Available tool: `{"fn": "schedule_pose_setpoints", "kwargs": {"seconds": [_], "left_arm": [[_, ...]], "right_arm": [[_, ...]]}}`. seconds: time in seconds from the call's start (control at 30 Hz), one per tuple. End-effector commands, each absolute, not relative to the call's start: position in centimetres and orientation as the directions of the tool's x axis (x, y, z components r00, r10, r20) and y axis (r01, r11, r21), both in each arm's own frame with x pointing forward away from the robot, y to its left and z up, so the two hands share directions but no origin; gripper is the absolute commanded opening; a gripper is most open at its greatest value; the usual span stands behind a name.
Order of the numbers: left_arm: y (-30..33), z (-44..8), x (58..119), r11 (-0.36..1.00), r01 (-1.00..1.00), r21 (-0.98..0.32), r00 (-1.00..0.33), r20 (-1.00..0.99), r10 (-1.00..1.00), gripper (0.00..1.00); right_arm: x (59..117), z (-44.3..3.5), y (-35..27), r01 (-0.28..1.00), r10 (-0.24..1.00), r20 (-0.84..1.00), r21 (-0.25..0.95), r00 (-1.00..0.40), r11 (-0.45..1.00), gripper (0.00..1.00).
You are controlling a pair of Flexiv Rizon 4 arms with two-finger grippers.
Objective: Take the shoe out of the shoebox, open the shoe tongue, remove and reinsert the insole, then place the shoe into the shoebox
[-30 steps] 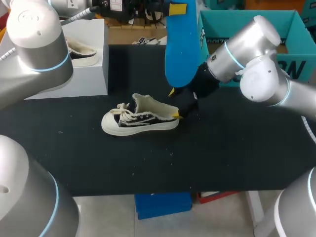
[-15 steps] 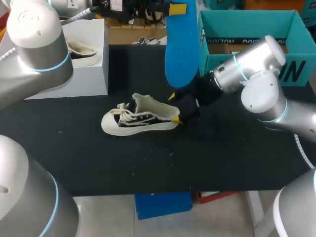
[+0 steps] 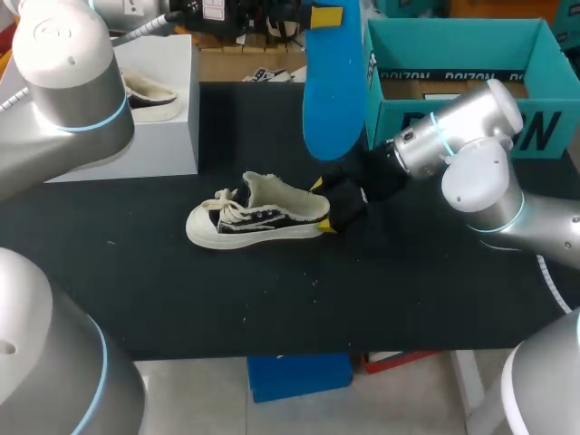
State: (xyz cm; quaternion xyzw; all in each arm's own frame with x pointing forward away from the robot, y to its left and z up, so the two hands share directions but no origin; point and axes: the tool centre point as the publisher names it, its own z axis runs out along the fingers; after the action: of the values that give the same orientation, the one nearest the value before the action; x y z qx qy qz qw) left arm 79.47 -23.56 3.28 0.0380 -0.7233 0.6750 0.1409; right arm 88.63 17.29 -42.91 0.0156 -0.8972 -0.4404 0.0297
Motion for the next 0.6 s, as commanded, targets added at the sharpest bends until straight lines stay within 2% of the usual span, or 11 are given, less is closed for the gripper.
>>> {"fn": "schedule_pose_setpoints", "kwargs": {"seconds": [0.03,0.3,0.6], "left_arm": [[-23.7,3.3,79.4,0.087,-0.245,-0.966,-0.958,0.255,0.132,0.0],[-23.7,3.3,79.4,0.087,-0.245,-0.966,-0.958,0.255,0.132,0.0],[-23.7,3.3,79.4,0.087,-0.245,-0.966,-0.958,0.255,0.132,0.0]], "right_arm": [[88.9,-42.4,17.1,0.002,-0.055,0.049,0.763,-0.997,0.646,1.0],[89.6,-39.7,15.6,0.003,-0.045,0.064,0.609,-0.997,0.793,1.0],[90.6,-37.6,16.2,-0.08,-0.092,0.015,0.371,-0.996,0.925,1.0]]}}
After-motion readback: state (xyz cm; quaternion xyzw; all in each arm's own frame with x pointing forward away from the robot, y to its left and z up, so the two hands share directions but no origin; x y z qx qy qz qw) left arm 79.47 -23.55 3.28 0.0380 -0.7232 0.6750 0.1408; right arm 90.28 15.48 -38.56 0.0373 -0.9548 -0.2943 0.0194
